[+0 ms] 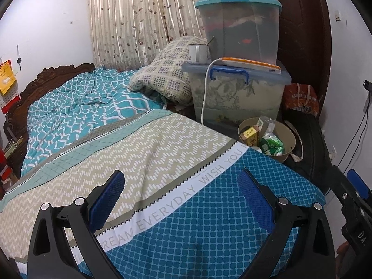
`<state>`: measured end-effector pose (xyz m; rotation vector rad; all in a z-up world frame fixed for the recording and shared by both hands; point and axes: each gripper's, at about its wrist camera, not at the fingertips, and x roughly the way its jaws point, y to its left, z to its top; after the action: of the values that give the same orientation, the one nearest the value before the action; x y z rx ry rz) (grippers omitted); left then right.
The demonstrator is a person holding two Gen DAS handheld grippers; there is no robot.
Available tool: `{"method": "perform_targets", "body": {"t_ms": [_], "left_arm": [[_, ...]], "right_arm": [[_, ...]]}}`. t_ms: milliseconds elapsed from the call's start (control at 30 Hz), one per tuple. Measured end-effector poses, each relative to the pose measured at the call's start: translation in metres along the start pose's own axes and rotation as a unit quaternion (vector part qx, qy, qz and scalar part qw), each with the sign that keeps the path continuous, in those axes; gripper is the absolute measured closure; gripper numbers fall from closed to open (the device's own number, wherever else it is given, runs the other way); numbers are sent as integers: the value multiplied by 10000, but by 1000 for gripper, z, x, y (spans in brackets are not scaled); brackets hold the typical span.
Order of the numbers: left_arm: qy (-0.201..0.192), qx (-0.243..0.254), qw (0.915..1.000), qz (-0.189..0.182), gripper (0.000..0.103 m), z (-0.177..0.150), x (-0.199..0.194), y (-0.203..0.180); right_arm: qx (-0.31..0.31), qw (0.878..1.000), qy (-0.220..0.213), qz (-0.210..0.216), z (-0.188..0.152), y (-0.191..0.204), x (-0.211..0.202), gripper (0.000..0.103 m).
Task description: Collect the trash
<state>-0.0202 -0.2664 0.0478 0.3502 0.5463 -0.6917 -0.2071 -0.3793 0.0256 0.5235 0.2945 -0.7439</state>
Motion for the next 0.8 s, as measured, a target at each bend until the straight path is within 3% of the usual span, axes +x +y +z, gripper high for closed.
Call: {"method": "perform_targets", "body": {"t_ms": [800], "left_arm": [[272, 183, 9993, 165, 9, -11, 14, -6]], "right_arm": [[-184, 9992, 348, 77, -9, 6, 12, 3]]}}
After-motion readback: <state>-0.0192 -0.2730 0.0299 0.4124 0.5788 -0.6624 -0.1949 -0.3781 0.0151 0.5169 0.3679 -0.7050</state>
